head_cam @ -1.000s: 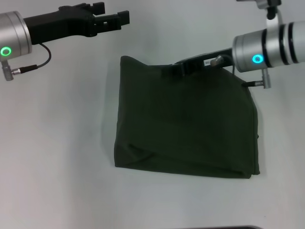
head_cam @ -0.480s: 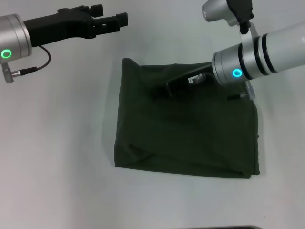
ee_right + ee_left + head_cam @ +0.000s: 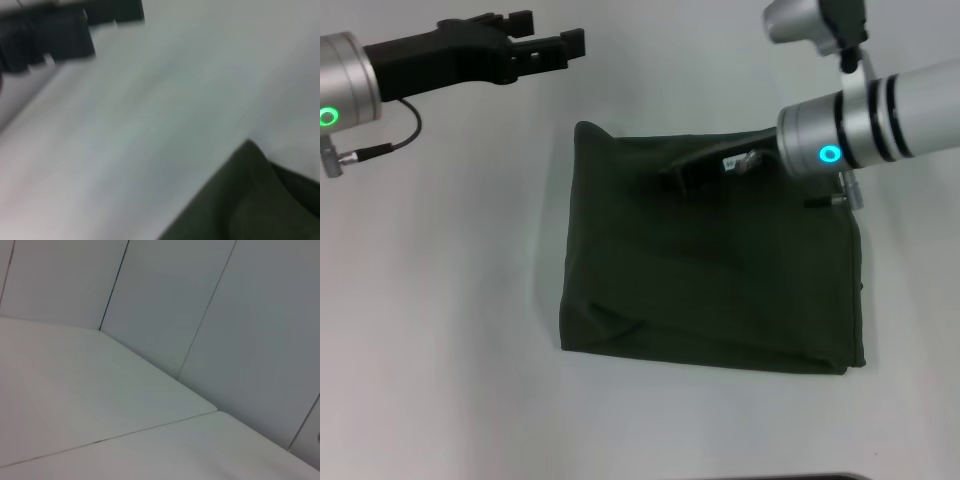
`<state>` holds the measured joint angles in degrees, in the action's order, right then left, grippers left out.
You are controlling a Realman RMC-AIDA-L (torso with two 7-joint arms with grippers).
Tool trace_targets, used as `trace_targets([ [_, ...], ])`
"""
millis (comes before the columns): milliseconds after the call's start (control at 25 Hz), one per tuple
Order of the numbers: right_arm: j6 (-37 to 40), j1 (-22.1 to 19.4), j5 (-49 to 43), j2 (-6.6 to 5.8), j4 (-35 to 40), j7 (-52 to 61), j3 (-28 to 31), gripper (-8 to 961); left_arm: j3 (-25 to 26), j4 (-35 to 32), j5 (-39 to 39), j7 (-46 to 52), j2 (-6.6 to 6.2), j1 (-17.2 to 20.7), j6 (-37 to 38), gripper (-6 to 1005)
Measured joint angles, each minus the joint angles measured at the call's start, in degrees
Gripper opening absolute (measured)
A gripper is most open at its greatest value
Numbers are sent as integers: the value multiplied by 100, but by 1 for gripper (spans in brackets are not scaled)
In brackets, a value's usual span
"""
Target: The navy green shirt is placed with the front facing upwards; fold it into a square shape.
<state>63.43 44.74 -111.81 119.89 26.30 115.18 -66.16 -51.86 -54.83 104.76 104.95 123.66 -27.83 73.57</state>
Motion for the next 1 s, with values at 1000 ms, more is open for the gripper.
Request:
trace_targets([
  [1000, 1682, -1409, 365, -458, 1083, -301, 2057, 10, 388, 584, 353, -2020, 42, 652, 2018, 905],
])
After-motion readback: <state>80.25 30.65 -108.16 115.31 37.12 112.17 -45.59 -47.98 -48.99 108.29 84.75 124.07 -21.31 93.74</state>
